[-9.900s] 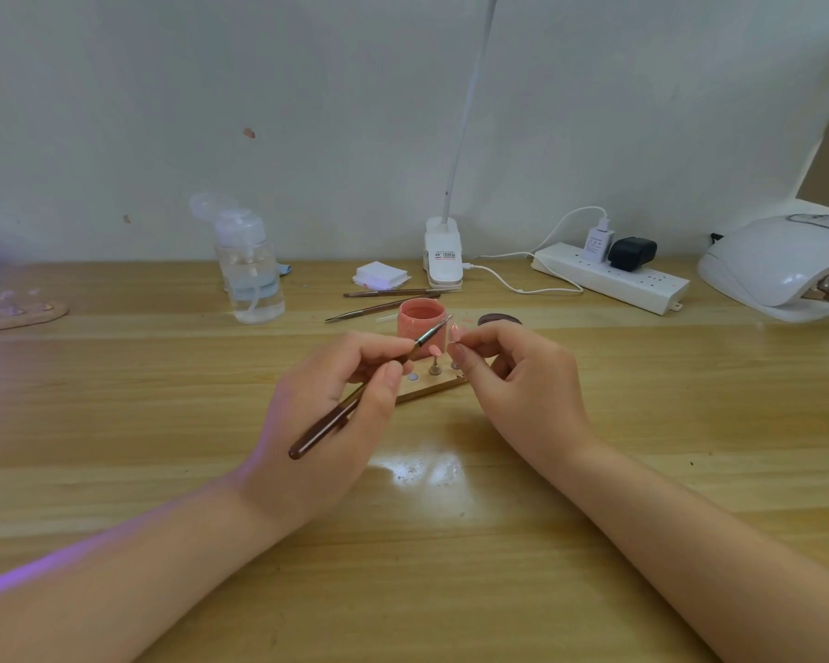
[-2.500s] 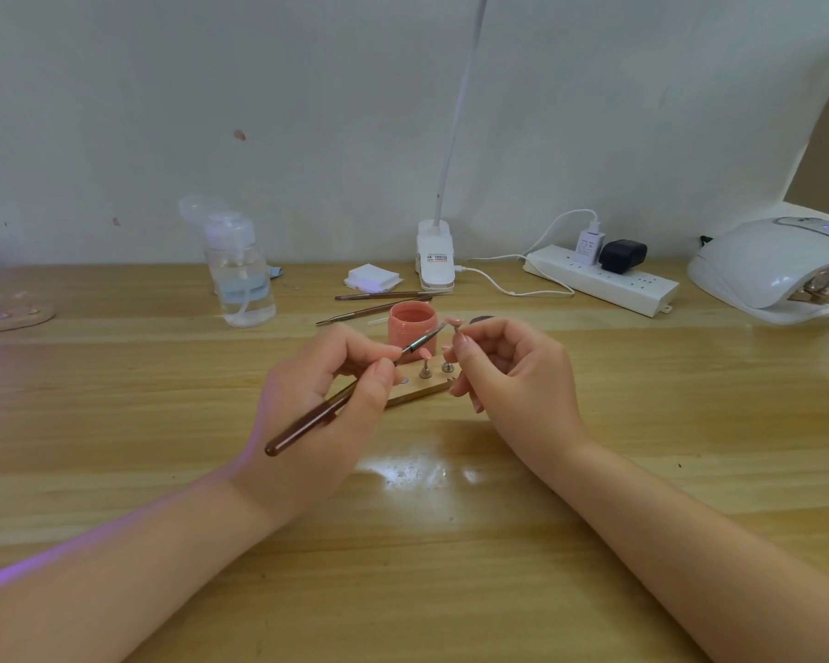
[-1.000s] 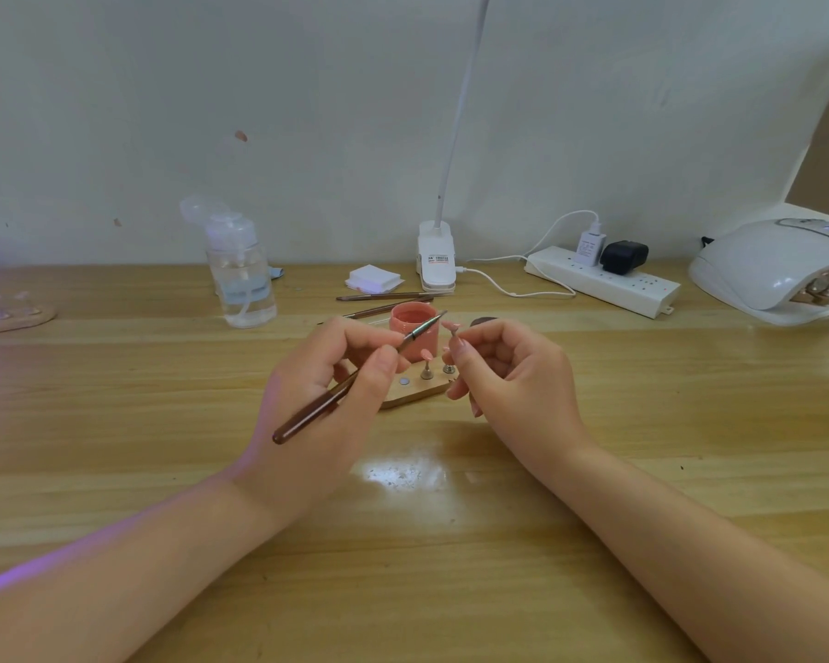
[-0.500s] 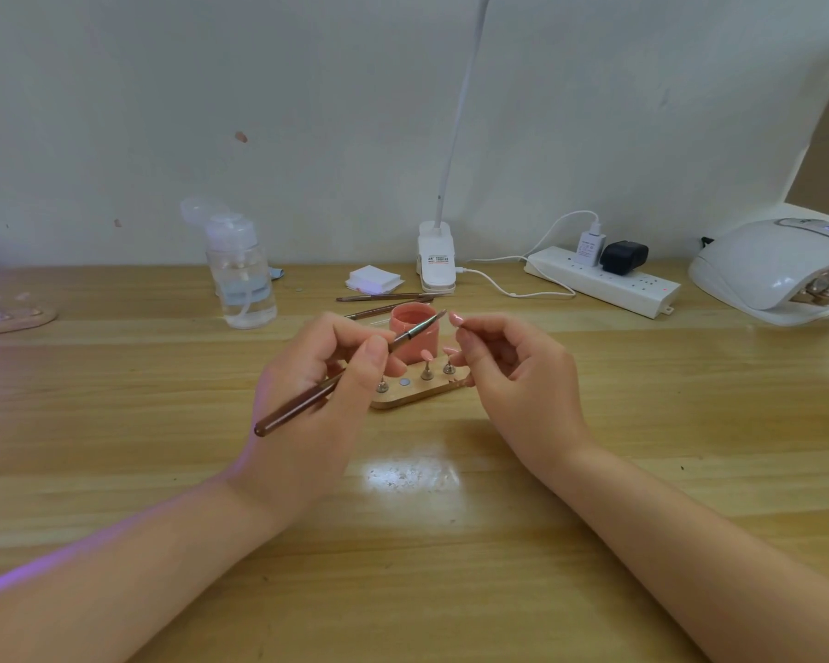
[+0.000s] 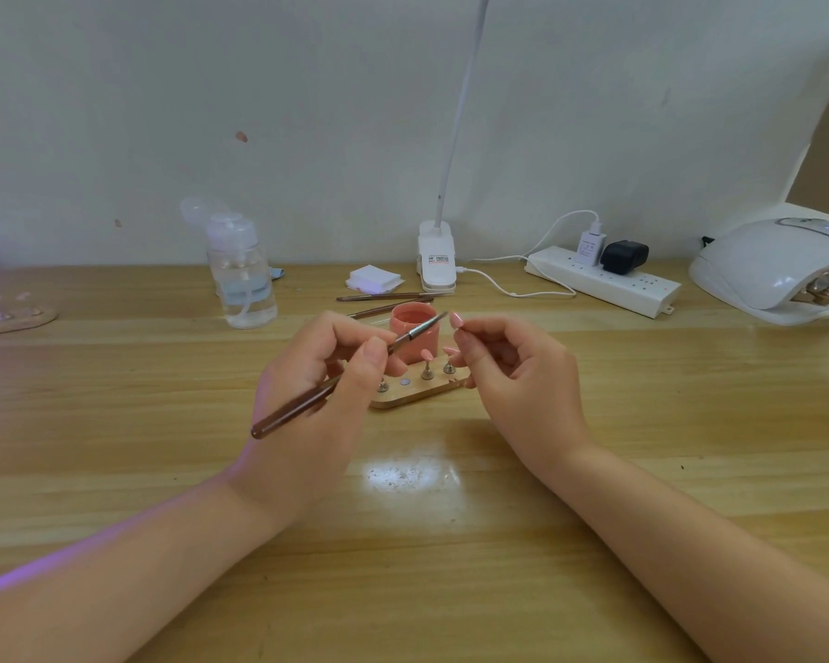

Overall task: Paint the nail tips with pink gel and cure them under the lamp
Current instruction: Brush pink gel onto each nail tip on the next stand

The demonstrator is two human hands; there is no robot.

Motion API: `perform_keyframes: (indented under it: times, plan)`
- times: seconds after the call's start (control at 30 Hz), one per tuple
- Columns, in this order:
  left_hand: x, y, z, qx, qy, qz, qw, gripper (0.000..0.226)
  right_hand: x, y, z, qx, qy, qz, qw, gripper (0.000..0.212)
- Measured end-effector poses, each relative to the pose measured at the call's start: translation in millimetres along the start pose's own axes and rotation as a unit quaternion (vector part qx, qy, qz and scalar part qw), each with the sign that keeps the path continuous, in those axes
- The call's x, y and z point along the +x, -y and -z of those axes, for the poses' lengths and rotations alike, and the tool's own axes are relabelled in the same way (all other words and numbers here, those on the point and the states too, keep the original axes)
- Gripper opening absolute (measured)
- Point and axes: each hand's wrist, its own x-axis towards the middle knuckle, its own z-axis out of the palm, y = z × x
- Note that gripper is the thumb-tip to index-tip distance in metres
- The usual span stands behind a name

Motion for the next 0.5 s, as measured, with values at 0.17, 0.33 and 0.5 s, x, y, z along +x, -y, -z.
perform_keyframes:
  times: [0.17, 0.33, 0.5]
  plan:
    - [-1.2, 1.9, 0.5, -0.002, 0.023, -0.001, 1.0, 0.017, 0.1, -0.7, 0.3, 0.003, 0.001, -0.007, 1.0, 0.015]
    - [-0.6, -0.4, 1.4, 0.002, 0.015, -0.02, 1.0, 0.013, 0.0, 1.3, 0.6, 0.007, -0.001, -0.014, 1.0, 0.014]
    - [-0.3, -3.8, -3.3, 0.049, 0.028, -0.037, 0.998, 0.011, -1.5, 4.4, -0.3, 0.017, -0.001, -0.03, 0.999, 0.013]
